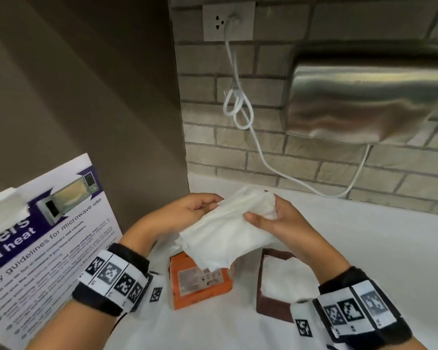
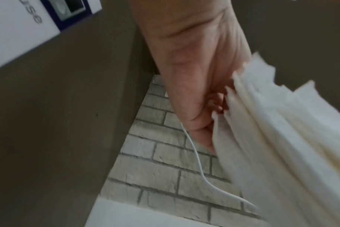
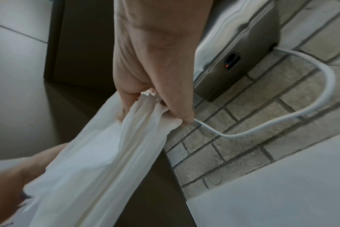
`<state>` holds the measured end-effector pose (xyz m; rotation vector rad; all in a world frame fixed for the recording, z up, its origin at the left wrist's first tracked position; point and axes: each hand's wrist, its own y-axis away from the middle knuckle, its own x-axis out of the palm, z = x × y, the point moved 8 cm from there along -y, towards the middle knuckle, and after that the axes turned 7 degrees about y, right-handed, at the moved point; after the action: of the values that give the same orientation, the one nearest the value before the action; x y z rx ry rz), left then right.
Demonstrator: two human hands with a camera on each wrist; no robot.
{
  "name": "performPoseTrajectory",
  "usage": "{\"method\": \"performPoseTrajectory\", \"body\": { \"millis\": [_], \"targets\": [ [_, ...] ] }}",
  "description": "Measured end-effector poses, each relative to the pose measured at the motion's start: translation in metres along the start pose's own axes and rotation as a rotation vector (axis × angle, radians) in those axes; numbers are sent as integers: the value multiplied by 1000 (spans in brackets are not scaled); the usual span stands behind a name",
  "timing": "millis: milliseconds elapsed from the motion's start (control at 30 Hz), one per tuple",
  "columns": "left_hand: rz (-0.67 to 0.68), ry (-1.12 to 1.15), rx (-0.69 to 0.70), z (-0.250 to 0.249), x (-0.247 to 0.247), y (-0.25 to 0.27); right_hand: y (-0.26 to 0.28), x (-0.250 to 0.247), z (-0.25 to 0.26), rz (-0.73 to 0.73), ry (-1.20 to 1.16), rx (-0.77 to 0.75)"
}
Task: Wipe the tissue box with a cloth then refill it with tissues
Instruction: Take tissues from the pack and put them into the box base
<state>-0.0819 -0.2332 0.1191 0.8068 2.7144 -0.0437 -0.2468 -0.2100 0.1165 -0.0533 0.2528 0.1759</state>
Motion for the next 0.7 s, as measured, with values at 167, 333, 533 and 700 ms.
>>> {"method": "performPoseTrajectory", "body": {
  "millis": [167,333,533,700],
  "targets": [
    [-62,480,-54,8,14,-2,16,-30,-27,-138,-202,86],
    [-24,878,-34,23,69,-3,40,-52,-62,-313,-283,160],
    [-350,477,92,45,104,-10,66,-68,-98,-452,-226,249],
    [-599,434,202,61,114,-11,87,-83,-101,-535,-91,273]
  ]
}}
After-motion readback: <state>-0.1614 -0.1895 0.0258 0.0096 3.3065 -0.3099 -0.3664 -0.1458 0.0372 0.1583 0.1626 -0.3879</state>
